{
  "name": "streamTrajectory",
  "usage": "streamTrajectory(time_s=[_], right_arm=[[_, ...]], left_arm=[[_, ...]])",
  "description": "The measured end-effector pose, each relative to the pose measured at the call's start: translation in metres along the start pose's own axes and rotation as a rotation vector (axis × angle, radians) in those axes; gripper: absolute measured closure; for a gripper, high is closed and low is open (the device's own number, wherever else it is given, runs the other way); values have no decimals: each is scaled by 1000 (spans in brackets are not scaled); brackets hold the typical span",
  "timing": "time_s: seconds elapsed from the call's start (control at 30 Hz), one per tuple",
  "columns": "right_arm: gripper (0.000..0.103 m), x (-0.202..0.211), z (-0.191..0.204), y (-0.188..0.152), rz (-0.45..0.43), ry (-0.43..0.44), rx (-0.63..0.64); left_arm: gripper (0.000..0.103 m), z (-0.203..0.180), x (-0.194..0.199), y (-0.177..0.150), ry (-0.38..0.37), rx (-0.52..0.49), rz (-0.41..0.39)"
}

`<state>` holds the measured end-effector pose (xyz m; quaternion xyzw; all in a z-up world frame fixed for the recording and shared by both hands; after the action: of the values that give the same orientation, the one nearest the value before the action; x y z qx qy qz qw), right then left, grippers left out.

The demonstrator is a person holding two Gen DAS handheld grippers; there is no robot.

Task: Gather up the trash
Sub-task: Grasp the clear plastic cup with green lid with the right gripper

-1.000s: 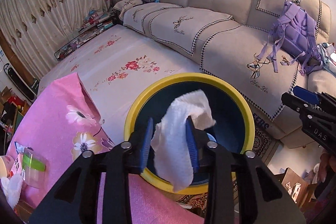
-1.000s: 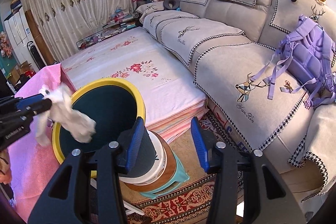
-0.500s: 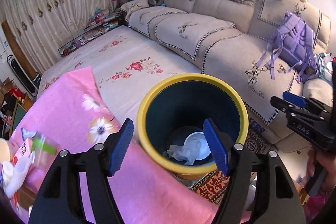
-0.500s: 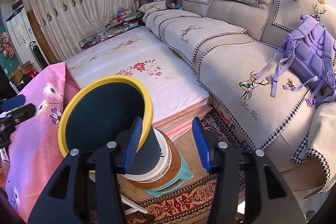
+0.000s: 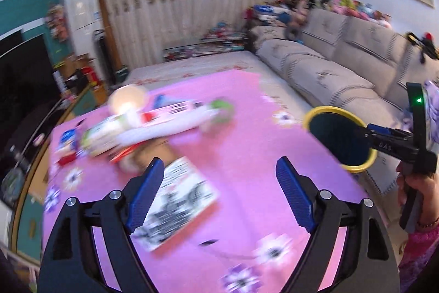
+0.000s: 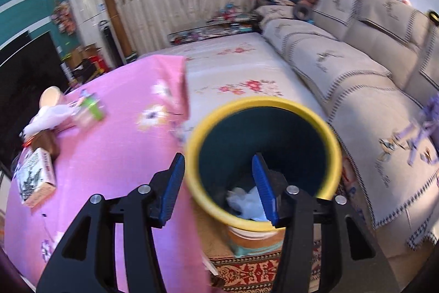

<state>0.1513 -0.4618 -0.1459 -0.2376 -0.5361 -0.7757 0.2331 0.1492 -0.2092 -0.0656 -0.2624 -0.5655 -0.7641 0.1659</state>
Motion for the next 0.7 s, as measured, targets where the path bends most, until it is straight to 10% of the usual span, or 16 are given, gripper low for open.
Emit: streamTrajectory(time_s=[0.4, 0.7], right_arm=[[39, -85, 169, 40, 57, 247, 268], [20, -155, 185, 52, 203, 267, 415]], left_arm=[[20, 92, 1, -37, 66, 144, 29], [20, 95, -10, -46, 58, 163, 54]])
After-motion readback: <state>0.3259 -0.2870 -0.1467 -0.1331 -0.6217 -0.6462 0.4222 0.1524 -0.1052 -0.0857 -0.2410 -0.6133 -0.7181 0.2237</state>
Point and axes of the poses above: each gripper's, at about its wrist camera, not at the fingertips, and x roughly against the way its jaws point, z to its left, y to its top, the point moved 5 cm from there along -x, roughly the way its jaws point, and after that the axes turned 14 degrees about y, right-handed, at the moved point
